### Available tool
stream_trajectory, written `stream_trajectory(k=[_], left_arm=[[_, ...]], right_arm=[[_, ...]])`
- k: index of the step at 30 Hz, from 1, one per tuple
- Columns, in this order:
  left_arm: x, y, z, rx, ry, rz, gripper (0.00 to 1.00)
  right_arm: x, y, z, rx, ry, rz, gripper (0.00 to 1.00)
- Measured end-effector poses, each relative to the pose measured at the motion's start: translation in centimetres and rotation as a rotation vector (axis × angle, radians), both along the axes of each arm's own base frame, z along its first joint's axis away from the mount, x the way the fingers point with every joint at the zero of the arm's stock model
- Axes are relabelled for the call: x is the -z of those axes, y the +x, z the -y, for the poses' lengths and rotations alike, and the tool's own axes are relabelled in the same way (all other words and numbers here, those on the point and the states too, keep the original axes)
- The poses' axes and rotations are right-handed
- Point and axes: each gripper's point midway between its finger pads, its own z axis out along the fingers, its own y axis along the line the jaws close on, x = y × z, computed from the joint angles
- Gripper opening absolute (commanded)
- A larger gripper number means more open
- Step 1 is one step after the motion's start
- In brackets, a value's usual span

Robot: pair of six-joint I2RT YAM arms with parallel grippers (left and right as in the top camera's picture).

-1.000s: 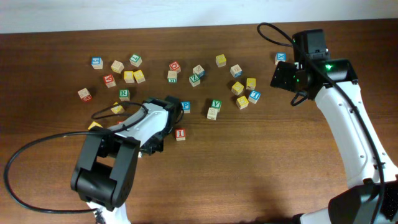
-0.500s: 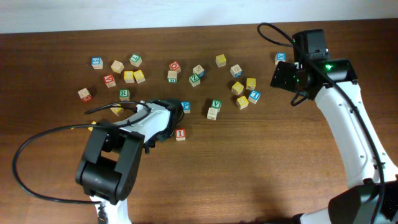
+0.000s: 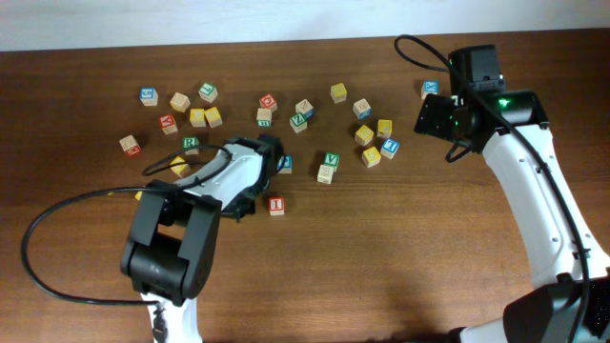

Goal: Spell out ICRA

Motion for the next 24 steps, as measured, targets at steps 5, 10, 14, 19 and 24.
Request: stream_trajectory(k=[5, 10, 14, 19, 24], left_arm=[[-3.0, 2.4, 2.2, -0.041, -0.123, 0.038, 0.34], [-11.1, 2.6, 0.6, -0.156, -0.325, 0.221, 0.57], [-11.2, -0.4, 0.0, -0.121, -0.402, 0.085, 0.79], [-4.0, -4.2, 0.4, -0.040, -0.447, -0.077, 0.81], [-1.6, -2.8, -1.2, -0.008, -0.487, -0.015, 0.79]], right_arm=[[0.0, 0.0, 0.0, 0.000, 0.000, 0.001, 0.98], [0.0, 0.0, 0.0, 0.000, 0.000, 0.001, 0.98], [0.0, 0.0, 0.0, 0.000, 0.000, 0.000, 0.98], [0.0, 0.0, 0.0, 0.000, 0.000, 0.002, 0.98], [0.0, 0.0, 0.0, 0.000, 0.000, 0.000, 0.98]])
